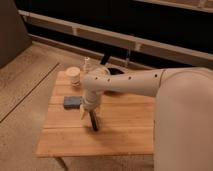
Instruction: Push the eraser across the table
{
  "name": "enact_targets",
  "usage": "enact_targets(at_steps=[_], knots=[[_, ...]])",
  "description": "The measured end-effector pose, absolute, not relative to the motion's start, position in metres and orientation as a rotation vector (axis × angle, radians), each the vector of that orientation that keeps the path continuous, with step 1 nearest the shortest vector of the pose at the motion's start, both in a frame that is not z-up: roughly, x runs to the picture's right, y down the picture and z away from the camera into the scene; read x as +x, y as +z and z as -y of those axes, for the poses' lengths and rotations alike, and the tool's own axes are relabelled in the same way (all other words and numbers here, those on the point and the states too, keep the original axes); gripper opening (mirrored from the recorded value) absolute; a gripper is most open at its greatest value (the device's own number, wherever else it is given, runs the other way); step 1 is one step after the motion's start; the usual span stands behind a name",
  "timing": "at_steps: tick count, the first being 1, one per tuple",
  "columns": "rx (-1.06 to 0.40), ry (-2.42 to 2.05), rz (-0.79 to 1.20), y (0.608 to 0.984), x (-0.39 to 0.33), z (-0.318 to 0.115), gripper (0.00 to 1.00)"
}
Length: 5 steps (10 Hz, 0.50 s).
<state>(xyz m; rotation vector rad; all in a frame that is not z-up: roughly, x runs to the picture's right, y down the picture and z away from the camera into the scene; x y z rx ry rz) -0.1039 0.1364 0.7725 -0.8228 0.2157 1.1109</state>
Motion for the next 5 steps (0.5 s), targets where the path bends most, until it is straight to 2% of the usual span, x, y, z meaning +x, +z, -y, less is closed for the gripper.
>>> enact_targets(at_steps=[5], knots=[[-0.868,1.131,-0.182,0.777,-0.138,-0.141,0.65]])
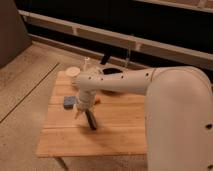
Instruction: Push the eraser across the table
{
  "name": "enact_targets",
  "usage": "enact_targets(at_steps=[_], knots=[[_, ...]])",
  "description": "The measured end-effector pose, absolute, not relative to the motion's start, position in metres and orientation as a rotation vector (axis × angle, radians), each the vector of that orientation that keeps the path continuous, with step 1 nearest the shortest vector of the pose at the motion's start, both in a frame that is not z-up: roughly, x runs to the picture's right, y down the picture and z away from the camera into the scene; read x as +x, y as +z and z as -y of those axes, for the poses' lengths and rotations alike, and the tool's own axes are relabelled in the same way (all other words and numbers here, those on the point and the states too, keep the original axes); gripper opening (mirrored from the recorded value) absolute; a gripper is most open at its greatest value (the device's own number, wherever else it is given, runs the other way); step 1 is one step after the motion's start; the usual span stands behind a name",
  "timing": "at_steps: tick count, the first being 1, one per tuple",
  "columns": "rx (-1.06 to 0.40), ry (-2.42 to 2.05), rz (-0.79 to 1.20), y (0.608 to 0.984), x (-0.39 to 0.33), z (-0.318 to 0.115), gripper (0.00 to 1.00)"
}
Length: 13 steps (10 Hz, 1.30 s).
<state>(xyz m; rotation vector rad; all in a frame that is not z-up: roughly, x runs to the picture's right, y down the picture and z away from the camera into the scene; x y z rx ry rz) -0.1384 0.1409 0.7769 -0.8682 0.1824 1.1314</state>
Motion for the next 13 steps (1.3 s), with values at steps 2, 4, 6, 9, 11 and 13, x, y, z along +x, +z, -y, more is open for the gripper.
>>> enact_targets(at_steps=[2,4,6,9,11,13], knots=[[-0.889,1.148,-0.161,0.778,-0.151,-0.141,0.65],[-0.896,1.163,-0.135,0.779,-0.163,-0.130,0.65],[-0.889,1.149,-0.113,0.780,-0.177,-0.118,0.65],[-0.875,1.111,-0.105,0.780,-0.194,-0.110,0.65],[-0.876,1.071,-0.123,0.780,-0.213,-0.120,0.65],[-0.880,1.045,-0.146,0.778,-0.229,-0.135,0.65]])
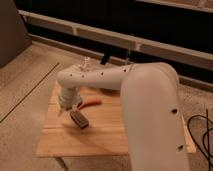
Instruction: Push the eraser across the table
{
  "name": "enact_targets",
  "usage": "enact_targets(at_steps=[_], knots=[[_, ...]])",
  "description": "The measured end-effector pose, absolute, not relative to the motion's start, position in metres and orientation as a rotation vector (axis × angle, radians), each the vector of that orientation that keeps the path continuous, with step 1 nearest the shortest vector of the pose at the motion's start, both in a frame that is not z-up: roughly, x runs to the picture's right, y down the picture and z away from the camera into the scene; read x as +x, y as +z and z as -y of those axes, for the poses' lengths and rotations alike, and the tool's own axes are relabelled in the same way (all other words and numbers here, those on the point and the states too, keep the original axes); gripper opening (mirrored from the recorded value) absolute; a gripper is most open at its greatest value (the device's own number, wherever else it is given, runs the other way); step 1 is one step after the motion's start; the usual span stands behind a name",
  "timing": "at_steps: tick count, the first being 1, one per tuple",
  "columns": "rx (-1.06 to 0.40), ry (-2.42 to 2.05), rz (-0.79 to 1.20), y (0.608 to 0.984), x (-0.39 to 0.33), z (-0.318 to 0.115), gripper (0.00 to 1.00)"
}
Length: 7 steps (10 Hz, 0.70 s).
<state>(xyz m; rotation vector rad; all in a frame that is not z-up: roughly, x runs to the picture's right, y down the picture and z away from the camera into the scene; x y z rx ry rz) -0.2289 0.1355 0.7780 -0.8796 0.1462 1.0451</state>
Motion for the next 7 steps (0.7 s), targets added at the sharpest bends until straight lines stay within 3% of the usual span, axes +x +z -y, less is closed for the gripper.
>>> enact_targets(at_steps=[7], knots=[[-0.830,0.950,-0.147,0.755,-0.296,-0.146,0.65]])
